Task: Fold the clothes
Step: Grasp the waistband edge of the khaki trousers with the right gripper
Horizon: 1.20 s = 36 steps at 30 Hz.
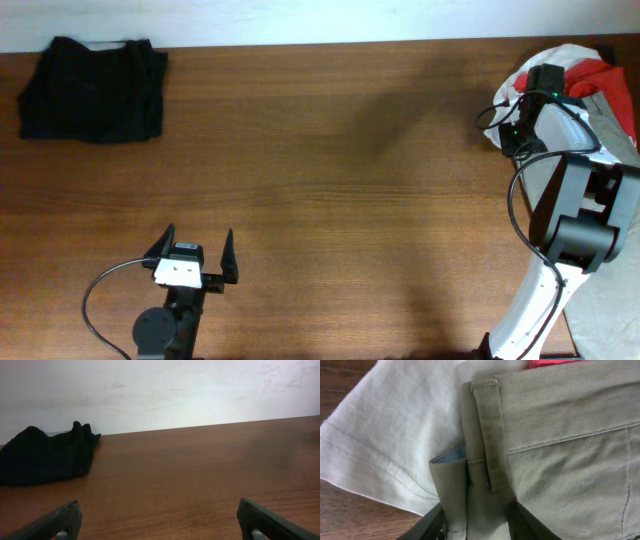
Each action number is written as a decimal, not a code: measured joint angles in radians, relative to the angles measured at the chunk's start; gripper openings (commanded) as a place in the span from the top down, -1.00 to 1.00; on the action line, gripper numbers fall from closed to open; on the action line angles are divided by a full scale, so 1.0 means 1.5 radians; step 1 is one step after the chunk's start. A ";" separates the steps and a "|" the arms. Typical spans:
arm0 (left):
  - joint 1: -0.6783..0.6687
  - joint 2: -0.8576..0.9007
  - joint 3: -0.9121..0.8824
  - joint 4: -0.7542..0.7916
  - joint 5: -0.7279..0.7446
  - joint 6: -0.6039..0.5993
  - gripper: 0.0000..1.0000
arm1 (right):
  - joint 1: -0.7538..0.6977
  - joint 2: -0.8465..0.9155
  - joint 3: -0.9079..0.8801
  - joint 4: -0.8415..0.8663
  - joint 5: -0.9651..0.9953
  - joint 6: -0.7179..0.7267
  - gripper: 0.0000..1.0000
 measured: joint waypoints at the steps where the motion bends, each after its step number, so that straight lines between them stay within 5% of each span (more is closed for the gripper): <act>1: 0.000 0.000 0.000 0.000 0.000 0.000 -0.98 | 0.000 0.000 0.001 0.000 0.000 0.000 0.04; 7: 0.000 0.000 0.000 0.000 0.000 0.000 -0.98 | 0.000 0.001 0.002 0.001 0.000 -0.001 0.32; 12: 0.000 0.000 0.000 0.000 0.000 0.000 -0.98 | 0.000 0.006 0.012 -0.009 -0.001 0.000 0.32; 14: 0.000 0.000 0.000 0.000 0.000 0.000 -0.98 | 0.000 0.011 0.027 -0.024 -0.001 0.000 0.16; 20: 0.000 0.000 0.000 0.000 0.000 0.000 -0.98 | 0.000 0.012 0.036 -0.034 -0.005 0.000 0.59; 24: 0.000 0.000 0.000 0.000 0.000 0.000 -0.98 | 0.000 0.012 0.036 -0.034 -0.005 0.000 0.21; 29: 0.000 0.000 0.000 0.000 0.000 0.000 -0.98 | 0.000 0.012 0.036 -0.034 -0.005 0.000 0.24; 33: 0.000 0.000 0.000 0.000 0.000 0.000 -0.98 | 0.000 0.012 0.036 -0.034 -0.005 -0.008 0.51; 36: 0.000 0.000 0.000 0.000 0.000 0.000 -0.98 | 0.000 0.012 0.047 -0.042 -0.005 -0.012 0.36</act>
